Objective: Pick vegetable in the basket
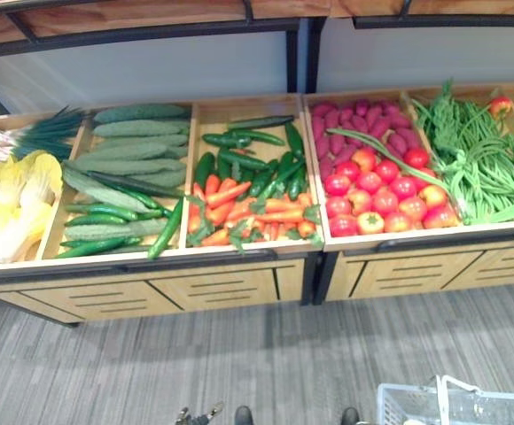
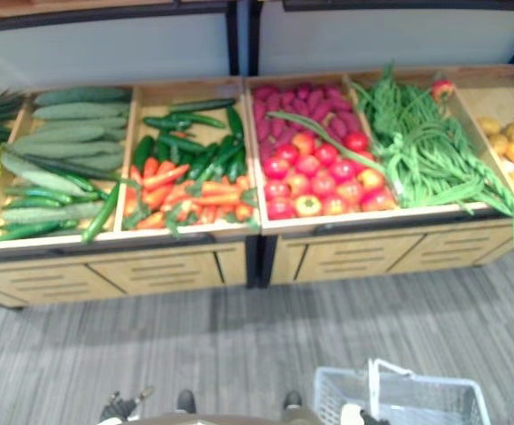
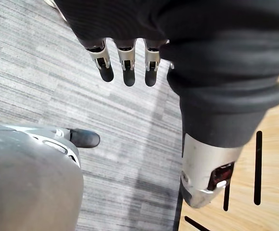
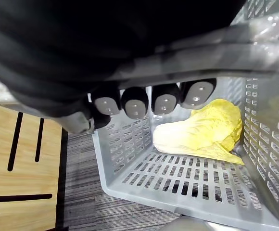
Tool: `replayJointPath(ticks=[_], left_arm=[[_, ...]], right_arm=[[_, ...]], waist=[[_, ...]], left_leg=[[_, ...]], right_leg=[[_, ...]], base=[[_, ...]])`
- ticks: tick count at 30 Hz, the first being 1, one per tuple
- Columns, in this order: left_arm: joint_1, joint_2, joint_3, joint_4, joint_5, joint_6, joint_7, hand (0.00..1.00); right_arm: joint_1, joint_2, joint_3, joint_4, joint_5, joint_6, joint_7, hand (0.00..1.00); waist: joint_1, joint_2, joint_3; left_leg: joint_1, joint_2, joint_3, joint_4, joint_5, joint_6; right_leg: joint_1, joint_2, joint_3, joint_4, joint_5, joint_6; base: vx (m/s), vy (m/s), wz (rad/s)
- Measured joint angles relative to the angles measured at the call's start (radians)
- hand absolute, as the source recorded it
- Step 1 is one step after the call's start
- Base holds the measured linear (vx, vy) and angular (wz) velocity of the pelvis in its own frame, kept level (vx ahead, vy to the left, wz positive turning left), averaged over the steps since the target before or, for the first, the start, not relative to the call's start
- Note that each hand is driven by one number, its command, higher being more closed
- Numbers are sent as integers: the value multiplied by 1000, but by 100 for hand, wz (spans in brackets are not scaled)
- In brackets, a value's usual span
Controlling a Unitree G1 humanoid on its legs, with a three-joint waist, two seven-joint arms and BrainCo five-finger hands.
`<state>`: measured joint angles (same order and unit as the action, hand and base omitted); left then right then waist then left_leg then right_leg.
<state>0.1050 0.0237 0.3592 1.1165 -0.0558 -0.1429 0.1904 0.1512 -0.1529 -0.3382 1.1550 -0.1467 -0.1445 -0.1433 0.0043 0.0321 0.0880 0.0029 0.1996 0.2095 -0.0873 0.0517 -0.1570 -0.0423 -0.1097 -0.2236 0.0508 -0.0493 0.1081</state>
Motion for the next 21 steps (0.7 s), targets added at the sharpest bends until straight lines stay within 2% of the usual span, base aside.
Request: replayJointPath(ticks=[7, 11, 16, 18, 20, 21], left_arm=[[0, 2, 2, 0, 0, 0, -6, 0], [1, 12, 3, 0, 23, 0, -42, 0], [-5, 18, 20, -20, 37, 2, -58, 0], [-3, 17, 66, -90, 29, 5, -30, 0], [16, 1, 121, -388, -60, 15, 59, 0], [23, 1, 123, -477, -71, 12, 86, 0]], right_arm=[[0, 0, 0, -3, 1, 0, 2, 100], [2, 0, 4, -5, 30, 0, 24, 100], [11, -22, 3, -5, 38, 0, 46, 100], [19, -27, -4, -9, 41, -1, 61, 100], [53, -27, -23, -34, 72, -11, 65, 100], [61, -26, -24, -45, 77, -11, 65, 100]], waist=[[-2, -4, 2], [-6, -8, 5], [-28, -5, 4], [-28, -3, 3], [-26, 1, -1], [-23, 1, -2]], left_leg=[[21, -2, 26, -7, 0, 0], [36, -4, 35, -7, -1, 2], [34, -7, 21, -13, 2, 5], [29, -7, 18, -13, 2, 5], [4, -7, -1, -13, 6, 9], [-2, -6, -2, -13, 7, 11]], right_leg=[[-4, -2, 22, 16, 0, 0], [0, -4, 31, 24, -1, 0], [11, -10, 9, 22, -12, 4], [10, -11, 3, 22, -14, 1], [0, -13, -13, 24, -16, -2], [-5, -14, -15, 26, -16, -2]], base=[[1, 2, -8], [-3, 8, -7], [-22, -1, 11], [-20, 3, 10], [-4, 1, 24], [17, 0, 13]])
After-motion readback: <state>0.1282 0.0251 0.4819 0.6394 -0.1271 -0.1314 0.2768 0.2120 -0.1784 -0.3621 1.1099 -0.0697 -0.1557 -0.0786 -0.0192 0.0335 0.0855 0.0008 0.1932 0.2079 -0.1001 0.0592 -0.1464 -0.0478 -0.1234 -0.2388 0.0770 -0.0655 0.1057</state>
